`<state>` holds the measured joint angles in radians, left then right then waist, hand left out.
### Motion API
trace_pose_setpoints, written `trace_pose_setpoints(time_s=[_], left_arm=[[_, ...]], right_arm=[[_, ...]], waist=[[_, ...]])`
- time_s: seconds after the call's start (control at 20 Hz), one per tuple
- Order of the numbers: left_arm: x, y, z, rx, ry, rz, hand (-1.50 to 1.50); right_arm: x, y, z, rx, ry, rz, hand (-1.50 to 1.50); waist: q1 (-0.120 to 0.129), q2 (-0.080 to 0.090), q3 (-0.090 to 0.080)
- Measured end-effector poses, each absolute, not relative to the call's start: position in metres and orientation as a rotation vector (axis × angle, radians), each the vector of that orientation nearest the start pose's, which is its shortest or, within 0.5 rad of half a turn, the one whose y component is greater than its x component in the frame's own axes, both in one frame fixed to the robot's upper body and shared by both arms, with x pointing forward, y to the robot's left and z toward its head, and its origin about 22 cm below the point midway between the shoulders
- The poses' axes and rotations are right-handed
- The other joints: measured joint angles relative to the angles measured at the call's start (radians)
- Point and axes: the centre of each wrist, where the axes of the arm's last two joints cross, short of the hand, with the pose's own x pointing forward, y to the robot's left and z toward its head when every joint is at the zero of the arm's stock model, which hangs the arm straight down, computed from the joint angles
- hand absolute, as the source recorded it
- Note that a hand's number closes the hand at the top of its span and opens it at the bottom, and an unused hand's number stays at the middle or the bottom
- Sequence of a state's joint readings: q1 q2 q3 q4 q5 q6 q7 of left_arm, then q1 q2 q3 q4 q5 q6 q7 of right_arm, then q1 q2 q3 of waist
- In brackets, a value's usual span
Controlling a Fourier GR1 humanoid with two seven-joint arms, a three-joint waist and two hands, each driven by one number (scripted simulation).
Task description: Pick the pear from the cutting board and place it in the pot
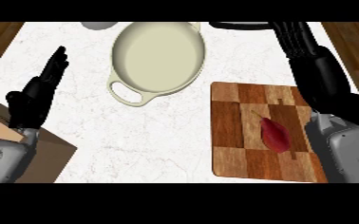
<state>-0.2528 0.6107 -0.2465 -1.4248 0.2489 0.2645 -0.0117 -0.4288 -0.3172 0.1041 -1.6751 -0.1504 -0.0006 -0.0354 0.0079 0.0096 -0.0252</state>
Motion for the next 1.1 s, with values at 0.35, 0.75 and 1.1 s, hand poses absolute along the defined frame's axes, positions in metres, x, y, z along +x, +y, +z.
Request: trace_pose_setpoints(time_s=[0.35,0.75,1.1], left_arm=[[0.287,0.293,0.094,0.115,-1.593,-0.298,0.00],[0.269,0.277,0.090,-0.098,-1.457,-0.310,0.00],[0.256,0.266,0.085,-0.162,-1.398,-0.291,0.00]], right_arm=[[0.316,-0.286,0.108,-0.185,-1.839,0.490,-1.50],[0.297,-0.344,0.054,-0.629,-1.383,0.711,-1.50],[0.302,-0.334,0.077,-0.711,-1.253,0.907,-1.50]], waist=[[-0.003,-0.010,0.063],[0.007,-0.012,0.071],[-0.004,-0.030,0.068]])
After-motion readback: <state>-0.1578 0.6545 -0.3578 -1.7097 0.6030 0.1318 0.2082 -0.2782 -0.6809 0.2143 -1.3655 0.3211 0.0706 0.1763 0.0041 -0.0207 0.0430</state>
